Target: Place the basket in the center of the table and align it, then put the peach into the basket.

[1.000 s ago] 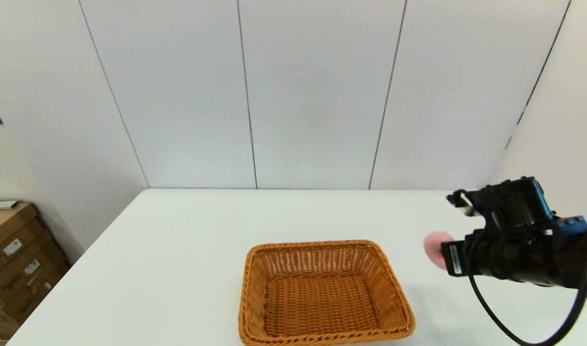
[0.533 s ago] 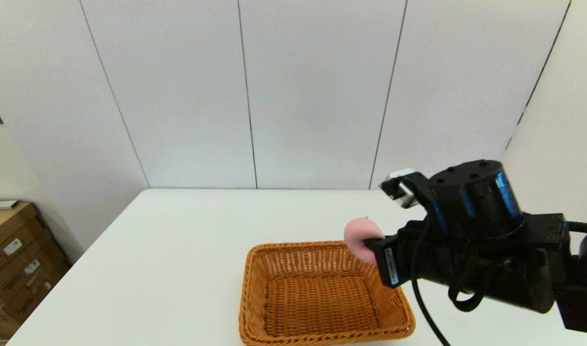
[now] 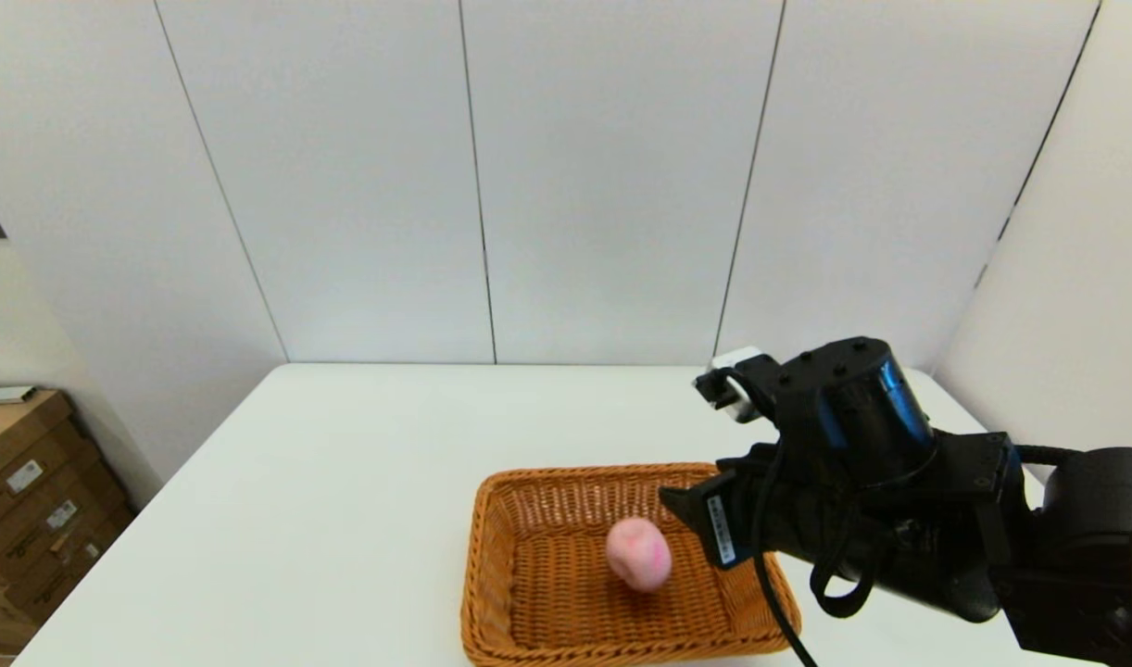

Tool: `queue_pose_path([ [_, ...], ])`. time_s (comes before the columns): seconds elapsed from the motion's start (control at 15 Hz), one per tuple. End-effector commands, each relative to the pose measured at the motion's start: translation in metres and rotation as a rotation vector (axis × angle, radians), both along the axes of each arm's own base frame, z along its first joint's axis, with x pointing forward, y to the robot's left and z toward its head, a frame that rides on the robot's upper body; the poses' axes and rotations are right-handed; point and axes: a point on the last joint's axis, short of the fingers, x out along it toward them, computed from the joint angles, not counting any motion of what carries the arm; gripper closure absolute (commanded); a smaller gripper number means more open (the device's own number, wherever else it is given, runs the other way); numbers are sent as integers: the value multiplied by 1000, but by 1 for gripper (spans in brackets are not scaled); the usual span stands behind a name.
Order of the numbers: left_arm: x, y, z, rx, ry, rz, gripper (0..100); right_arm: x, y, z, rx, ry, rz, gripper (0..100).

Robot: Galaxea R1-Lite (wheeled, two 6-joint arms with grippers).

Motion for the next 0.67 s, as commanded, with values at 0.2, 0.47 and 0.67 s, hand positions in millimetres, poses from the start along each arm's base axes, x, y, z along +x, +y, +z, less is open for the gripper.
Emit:
queue_pose_path([
  [0.2, 0, 0, 0, -1, 0, 1, 0, 25, -81, 44, 29, -134, -367, 0],
  [0.47, 0, 0, 0, -1, 0, 1, 0, -31, -132, 69, 24, -204, -477, 0],
  [0.67, 0, 0, 0, -1, 0, 1, 0, -99, -158, 65, -66, -243, -465, 0],
])
